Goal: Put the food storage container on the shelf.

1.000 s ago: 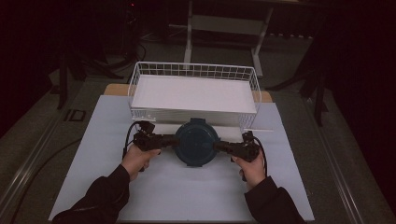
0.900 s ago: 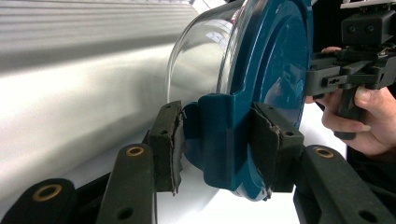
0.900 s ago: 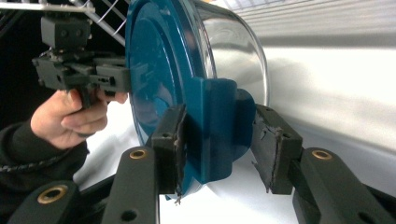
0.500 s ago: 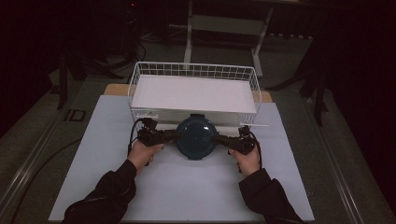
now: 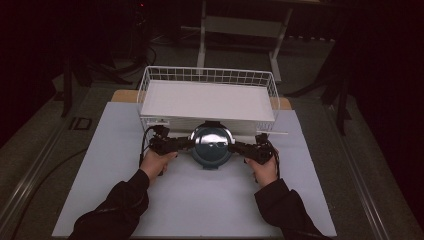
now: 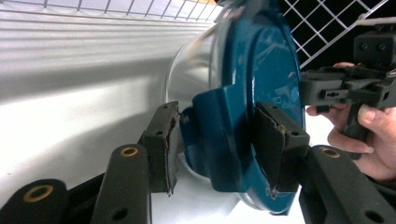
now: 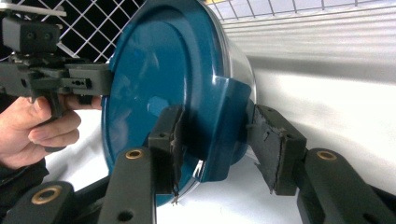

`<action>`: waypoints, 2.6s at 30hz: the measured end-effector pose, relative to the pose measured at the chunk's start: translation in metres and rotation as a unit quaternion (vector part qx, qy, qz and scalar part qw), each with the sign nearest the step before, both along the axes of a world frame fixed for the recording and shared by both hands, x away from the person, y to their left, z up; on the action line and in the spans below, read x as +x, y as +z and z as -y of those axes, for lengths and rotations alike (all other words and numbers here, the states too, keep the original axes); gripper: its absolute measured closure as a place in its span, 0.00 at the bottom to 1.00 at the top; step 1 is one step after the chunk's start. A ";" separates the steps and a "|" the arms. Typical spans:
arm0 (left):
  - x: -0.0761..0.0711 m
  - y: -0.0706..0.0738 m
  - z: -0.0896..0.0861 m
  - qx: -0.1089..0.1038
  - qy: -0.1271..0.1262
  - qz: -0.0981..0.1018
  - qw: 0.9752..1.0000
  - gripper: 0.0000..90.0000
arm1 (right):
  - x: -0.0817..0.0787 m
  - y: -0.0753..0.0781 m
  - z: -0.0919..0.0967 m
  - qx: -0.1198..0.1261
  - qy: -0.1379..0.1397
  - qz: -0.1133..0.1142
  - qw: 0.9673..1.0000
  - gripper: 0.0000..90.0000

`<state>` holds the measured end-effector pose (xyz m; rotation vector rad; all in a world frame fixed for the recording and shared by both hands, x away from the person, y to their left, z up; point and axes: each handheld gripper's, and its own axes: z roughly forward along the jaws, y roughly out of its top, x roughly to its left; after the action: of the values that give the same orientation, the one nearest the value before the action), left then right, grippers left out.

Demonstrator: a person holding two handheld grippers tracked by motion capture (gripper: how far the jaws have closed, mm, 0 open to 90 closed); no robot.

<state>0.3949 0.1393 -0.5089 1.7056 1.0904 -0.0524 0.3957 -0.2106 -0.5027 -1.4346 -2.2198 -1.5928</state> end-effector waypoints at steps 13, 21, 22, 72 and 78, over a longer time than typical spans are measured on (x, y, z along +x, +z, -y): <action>0.009 0.000 -0.001 -0.003 0.018 -0.005 1.000 0.54 | 0.004 0.001 -0.006 -0.004 -0.027 0.036 0.999 0.57; 0.011 0.003 -0.001 0.015 0.020 0.001 1.000 0.52 | 0.007 0.000 -0.007 0.005 -0.039 0.037 0.999 0.57; 0.010 0.003 -0.001 0.016 0.016 0.003 1.000 0.52 | 0.007 0.000 -0.007 0.002 -0.040 0.038 0.998 0.57; -0.097 0.021 -0.005 0.022 -0.095 0.121 0.988 0.02 | -0.057 0.004 -0.063 -0.055 0.082 0.034 0.995 1.00; -0.099 0.020 -0.005 0.020 -0.101 0.119 0.988 0.02 | -0.050 0.004 -0.065 -0.057 0.076 0.035 0.995 1.00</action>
<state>0.2963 0.1441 -0.4891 1.8029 0.7451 0.0450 0.3453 -0.1452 -0.4982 -1.2158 -2.4306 -1.5144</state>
